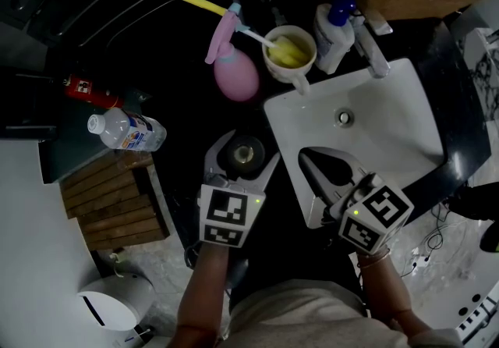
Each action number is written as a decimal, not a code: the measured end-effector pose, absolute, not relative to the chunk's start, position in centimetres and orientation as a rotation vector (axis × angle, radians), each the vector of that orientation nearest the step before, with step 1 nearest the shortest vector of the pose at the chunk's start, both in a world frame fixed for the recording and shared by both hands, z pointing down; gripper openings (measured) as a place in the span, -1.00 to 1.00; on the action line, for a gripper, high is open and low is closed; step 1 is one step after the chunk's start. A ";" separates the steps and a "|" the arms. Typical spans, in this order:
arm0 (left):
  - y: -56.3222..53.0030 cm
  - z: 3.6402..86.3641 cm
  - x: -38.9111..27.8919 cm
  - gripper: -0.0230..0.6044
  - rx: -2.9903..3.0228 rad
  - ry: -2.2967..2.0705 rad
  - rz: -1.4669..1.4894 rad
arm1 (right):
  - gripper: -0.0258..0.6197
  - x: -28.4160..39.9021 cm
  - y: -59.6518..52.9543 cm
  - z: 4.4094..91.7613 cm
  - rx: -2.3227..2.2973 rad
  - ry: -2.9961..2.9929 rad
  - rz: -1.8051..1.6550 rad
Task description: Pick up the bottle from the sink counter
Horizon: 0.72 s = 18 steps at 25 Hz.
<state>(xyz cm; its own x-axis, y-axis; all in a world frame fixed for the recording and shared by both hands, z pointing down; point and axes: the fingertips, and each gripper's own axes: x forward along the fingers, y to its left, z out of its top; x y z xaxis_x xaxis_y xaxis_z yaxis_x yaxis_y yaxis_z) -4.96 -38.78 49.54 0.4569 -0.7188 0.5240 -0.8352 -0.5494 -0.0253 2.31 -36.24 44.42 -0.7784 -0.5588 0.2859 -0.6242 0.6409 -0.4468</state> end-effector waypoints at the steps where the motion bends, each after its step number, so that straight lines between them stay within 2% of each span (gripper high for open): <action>1: -38.8 49.5 -5.0 0.18 2.472 -1.345 0.718 | -0.91 2.3 -36.1 44.4 0.988 -2.735 0.812; 18: -38.2 49.0 -5.0 0.17 2.499 -1.336 0.670 | -0.91 2.0 -34.7 43.5 0.973 -2.747 0.775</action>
